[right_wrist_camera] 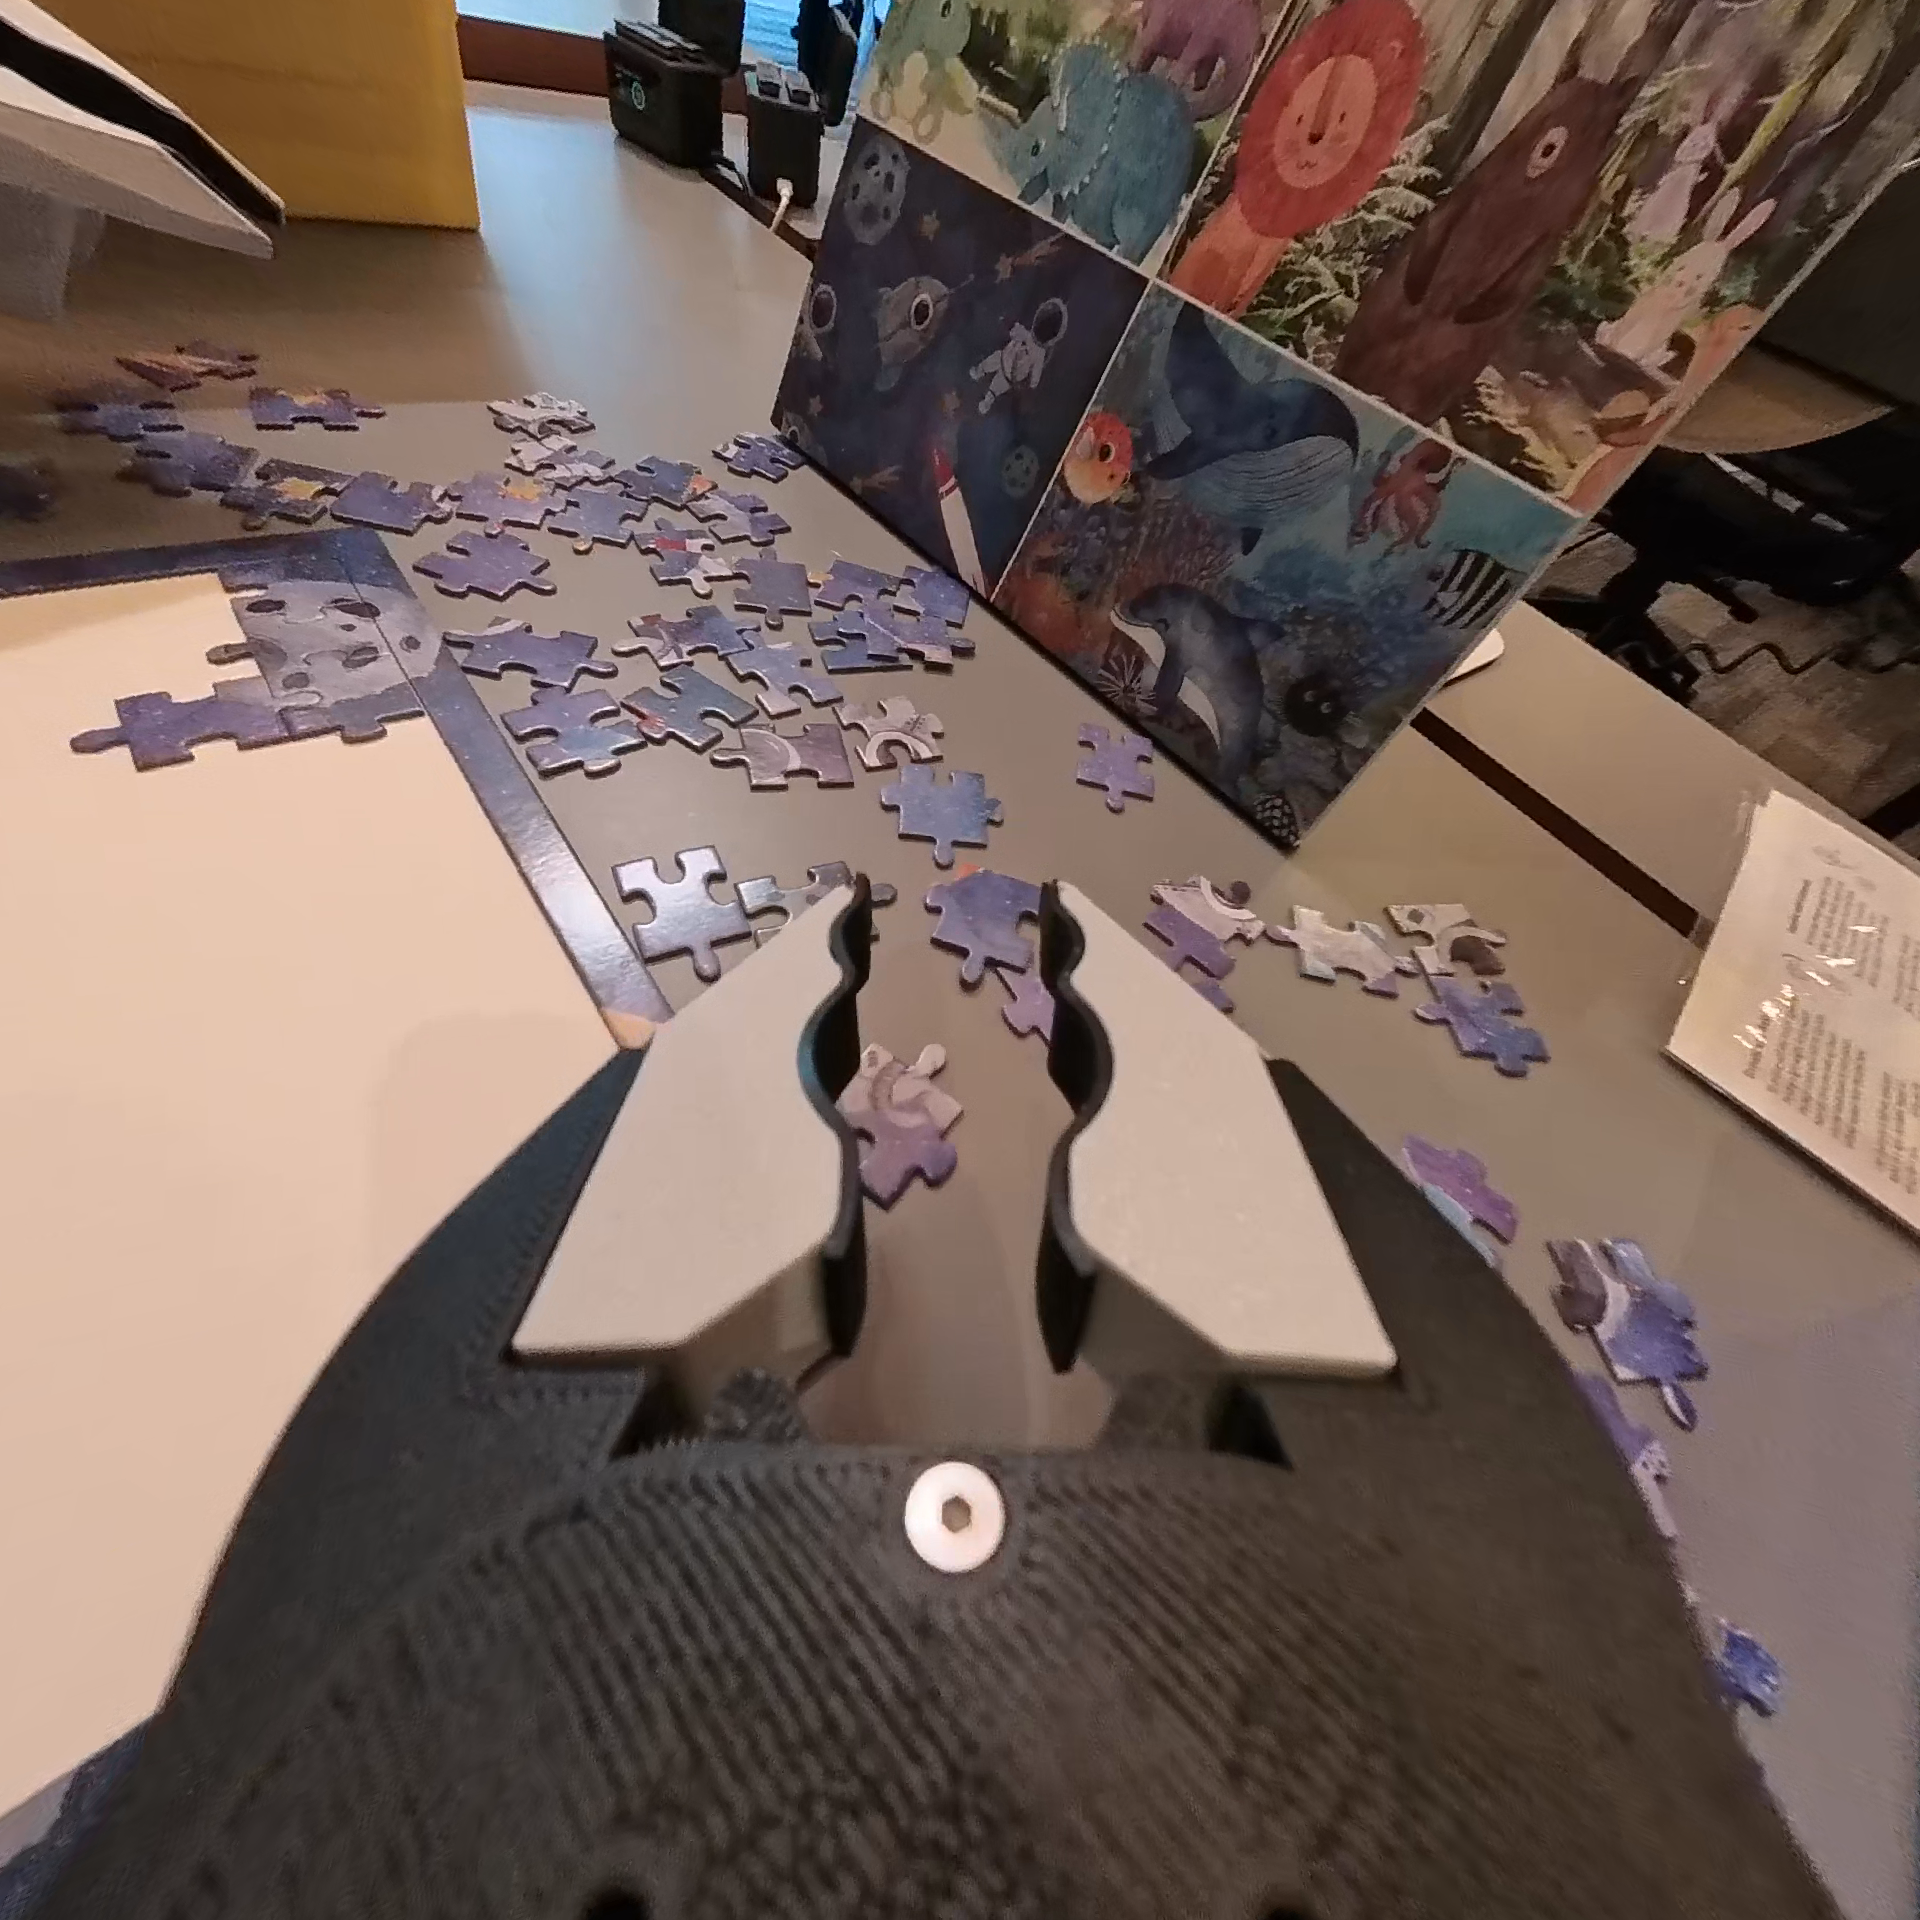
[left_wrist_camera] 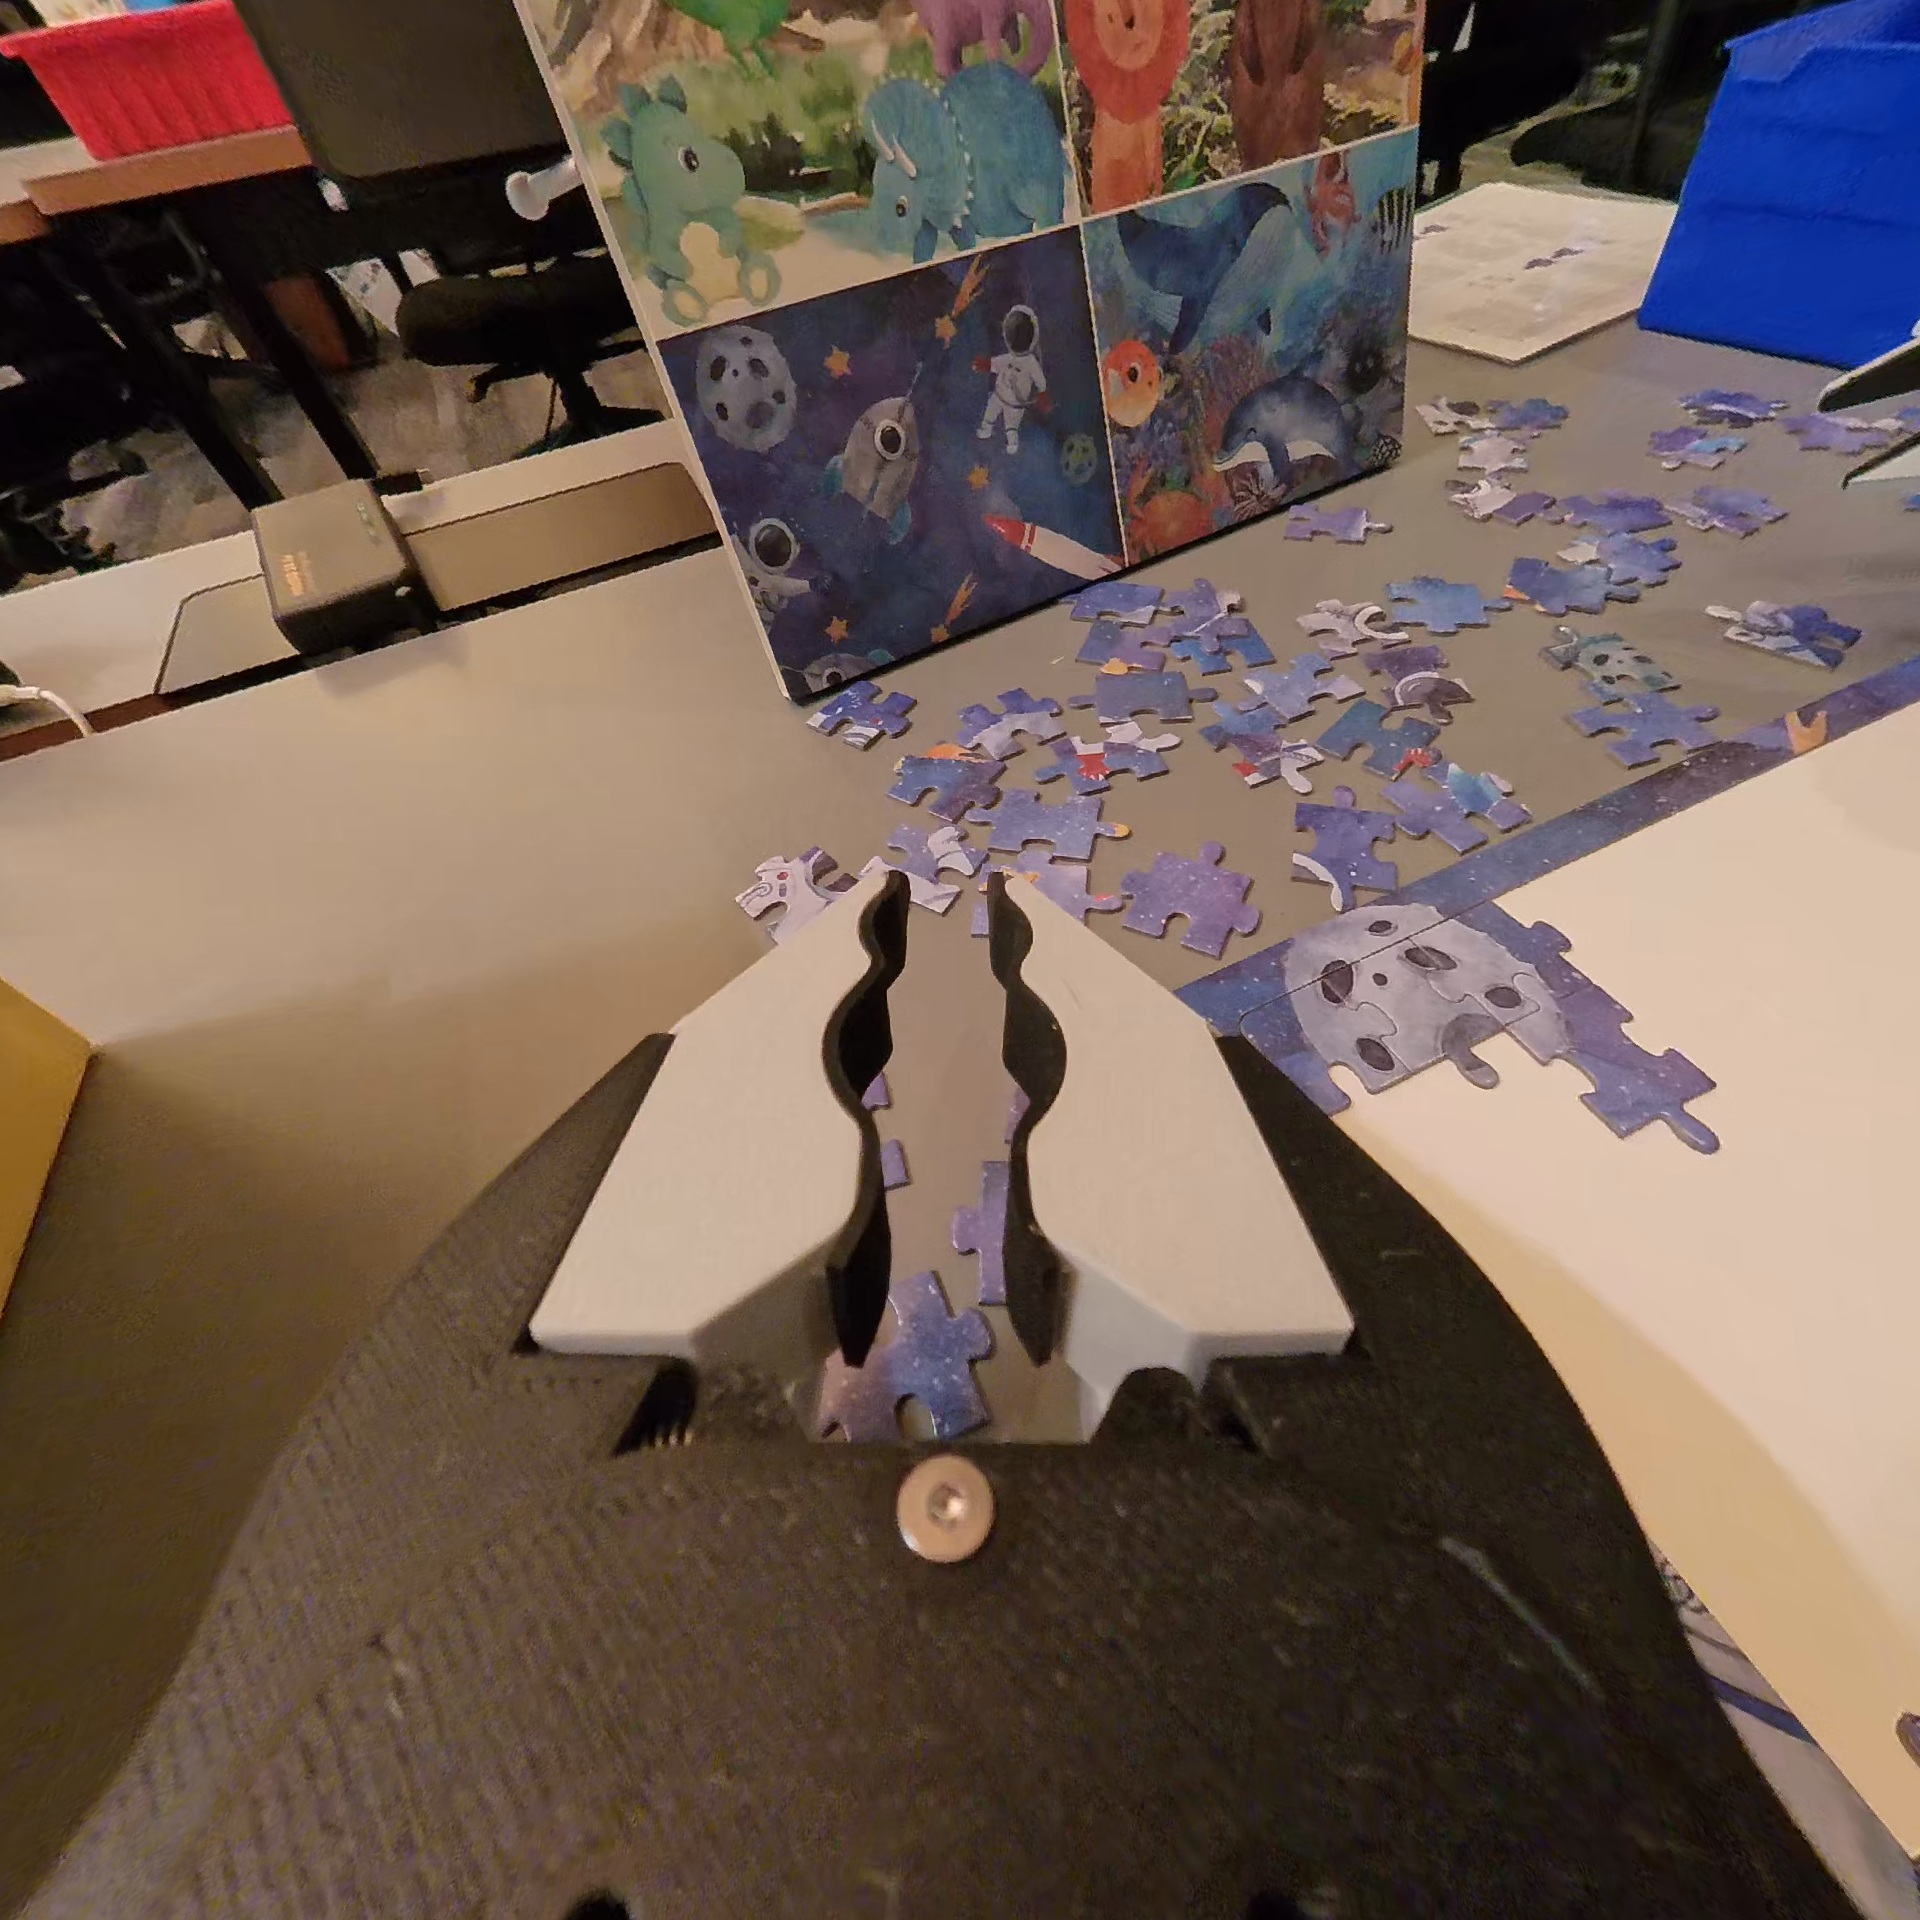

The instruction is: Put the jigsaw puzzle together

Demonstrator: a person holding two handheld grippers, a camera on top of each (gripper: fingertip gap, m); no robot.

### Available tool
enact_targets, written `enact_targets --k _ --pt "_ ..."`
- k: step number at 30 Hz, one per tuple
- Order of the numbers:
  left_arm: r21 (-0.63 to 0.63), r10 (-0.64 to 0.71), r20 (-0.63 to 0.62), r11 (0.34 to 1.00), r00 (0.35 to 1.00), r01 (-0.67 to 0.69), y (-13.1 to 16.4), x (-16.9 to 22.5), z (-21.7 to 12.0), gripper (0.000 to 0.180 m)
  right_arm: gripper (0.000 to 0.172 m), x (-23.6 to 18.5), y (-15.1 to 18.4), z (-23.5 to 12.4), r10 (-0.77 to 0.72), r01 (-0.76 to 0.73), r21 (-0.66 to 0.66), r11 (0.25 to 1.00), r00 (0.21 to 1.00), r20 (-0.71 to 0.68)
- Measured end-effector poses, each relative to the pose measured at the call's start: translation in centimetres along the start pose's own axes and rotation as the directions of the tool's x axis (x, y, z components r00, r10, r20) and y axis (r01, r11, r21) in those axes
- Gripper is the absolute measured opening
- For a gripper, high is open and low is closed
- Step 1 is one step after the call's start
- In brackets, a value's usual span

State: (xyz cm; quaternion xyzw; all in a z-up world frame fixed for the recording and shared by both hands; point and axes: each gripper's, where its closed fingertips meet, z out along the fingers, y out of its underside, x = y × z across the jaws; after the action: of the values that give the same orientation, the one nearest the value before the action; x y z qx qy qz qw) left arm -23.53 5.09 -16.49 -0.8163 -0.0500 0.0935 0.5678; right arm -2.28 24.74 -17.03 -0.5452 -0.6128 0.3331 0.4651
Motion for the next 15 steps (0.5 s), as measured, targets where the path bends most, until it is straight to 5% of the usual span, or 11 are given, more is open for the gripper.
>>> enact_targets --k 15 --pt "-0.007 0.006 0.002 1.0 1.0 -0.005 0.09 -0.01 0.08 0.012 0.031 -0.19 0.1 0.1 -0.014 0.014 -0.01 1.0 1.0 0.003"
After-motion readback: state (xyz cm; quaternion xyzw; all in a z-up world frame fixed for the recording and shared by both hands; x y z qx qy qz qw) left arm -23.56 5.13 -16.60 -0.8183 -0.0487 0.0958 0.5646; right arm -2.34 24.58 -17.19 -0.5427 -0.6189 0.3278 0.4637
